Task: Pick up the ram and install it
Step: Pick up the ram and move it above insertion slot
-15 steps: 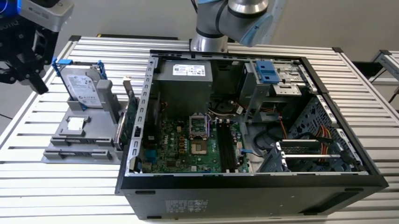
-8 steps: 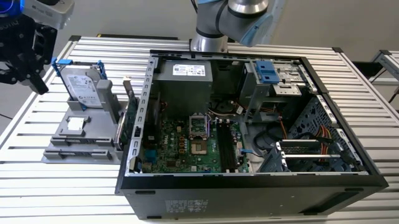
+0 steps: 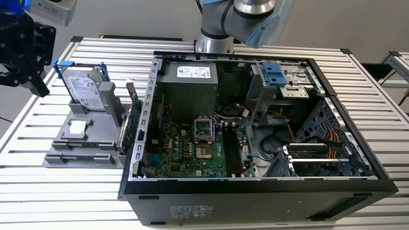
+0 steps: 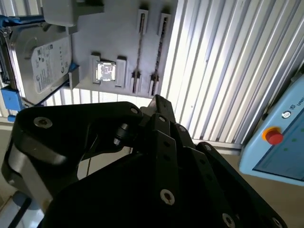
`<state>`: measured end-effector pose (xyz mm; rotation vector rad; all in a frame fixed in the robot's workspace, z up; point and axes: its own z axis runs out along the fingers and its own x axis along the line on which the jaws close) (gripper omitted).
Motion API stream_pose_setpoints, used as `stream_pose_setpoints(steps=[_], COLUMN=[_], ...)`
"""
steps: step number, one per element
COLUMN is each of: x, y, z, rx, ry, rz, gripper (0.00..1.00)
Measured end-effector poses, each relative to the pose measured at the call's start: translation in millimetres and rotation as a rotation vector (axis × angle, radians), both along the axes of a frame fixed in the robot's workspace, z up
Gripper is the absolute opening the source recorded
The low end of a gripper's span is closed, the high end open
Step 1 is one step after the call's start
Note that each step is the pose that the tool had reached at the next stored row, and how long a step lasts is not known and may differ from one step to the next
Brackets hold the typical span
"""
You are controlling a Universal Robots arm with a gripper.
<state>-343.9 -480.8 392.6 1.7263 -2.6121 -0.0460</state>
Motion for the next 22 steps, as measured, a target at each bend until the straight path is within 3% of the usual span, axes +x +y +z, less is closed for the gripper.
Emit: stream_pose_setpoints(steps=[9, 22], x=[-0.1, 0.0], y=[0.0, 0.0], z=[0.0, 0.0], rx=[0.0, 0.0], ry=[0.0, 0.0], rz=[0.078, 0.303], gripper=[0.0, 0.0])
